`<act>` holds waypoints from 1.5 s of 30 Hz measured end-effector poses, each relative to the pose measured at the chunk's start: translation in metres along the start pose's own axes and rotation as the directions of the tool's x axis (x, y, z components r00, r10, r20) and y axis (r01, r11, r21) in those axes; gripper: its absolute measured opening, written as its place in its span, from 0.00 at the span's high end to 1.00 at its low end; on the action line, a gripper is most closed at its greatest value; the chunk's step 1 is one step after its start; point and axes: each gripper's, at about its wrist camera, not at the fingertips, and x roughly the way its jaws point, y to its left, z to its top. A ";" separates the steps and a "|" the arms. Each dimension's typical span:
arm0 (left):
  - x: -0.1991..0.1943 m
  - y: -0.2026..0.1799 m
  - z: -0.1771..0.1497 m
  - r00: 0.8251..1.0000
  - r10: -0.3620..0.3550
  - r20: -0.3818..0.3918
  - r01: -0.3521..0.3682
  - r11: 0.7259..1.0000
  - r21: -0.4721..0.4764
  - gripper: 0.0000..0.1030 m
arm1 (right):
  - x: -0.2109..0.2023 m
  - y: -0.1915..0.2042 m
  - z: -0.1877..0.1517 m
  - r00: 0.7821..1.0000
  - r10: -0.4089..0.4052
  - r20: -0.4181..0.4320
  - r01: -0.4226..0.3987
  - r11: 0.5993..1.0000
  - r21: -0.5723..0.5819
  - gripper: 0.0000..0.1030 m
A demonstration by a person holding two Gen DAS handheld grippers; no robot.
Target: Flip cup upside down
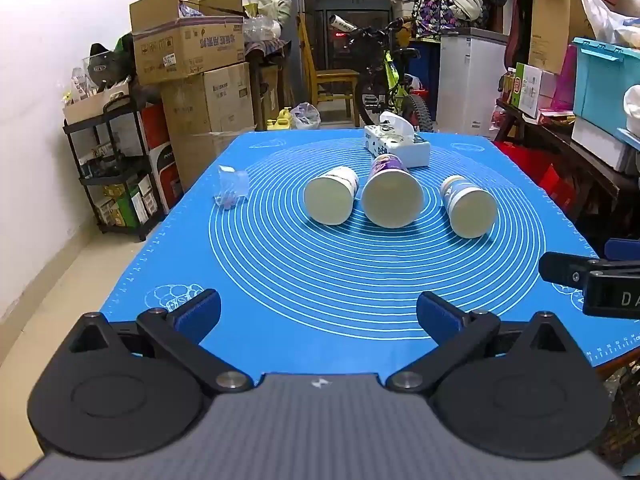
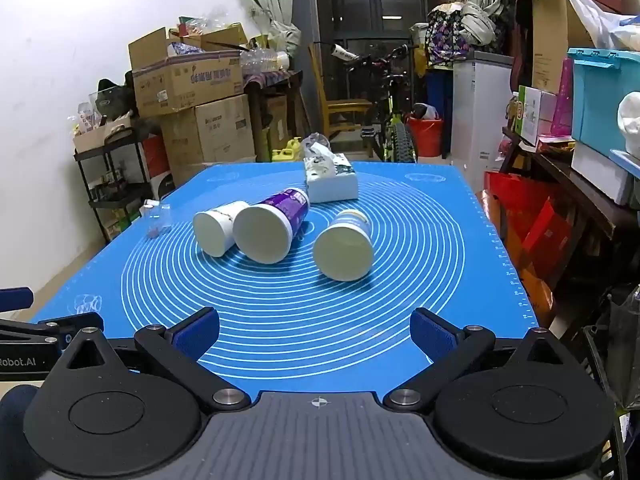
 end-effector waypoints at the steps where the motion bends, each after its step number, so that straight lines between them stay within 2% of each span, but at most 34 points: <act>1: 0.000 0.000 0.000 1.000 -0.004 -0.003 0.004 1.000 -0.004 0.00 | 0.000 -0.001 0.000 1.000 -0.001 0.003 0.001 1.000 0.000 0.02; 6: -0.002 0.002 0.001 0.999 -0.035 -0.020 0.034 0.999 -0.019 0.00 | 0.001 -0.001 0.000 1.000 -0.003 -0.016 0.003 1.000 -0.001 0.02; 9: -0.005 0.009 0.009 0.999 -0.028 -0.016 0.028 1.000 -0.013 0.00 | 0.001 -0.001 0.001 1.000 -0.005 -0.016 0.005 1.000 0.003 0.02; 15: 0.000 -0.001 0.003 1.000 -0.009 -0.009 0.009 1.000 0.009 0.00 | 0.004 -0.002 -0.003 1.000 0.001 -0.023 -0.001 1.000 -0.005 0.02; 45: -0.003 -0.003 0.004 1.000 -0.015 -0.005 0.015 1.000 0.015 0.00 | 0.008 -0.003 -0.005 0.999 0.001 -0.033 -0.002 1.000 -0.012 0.02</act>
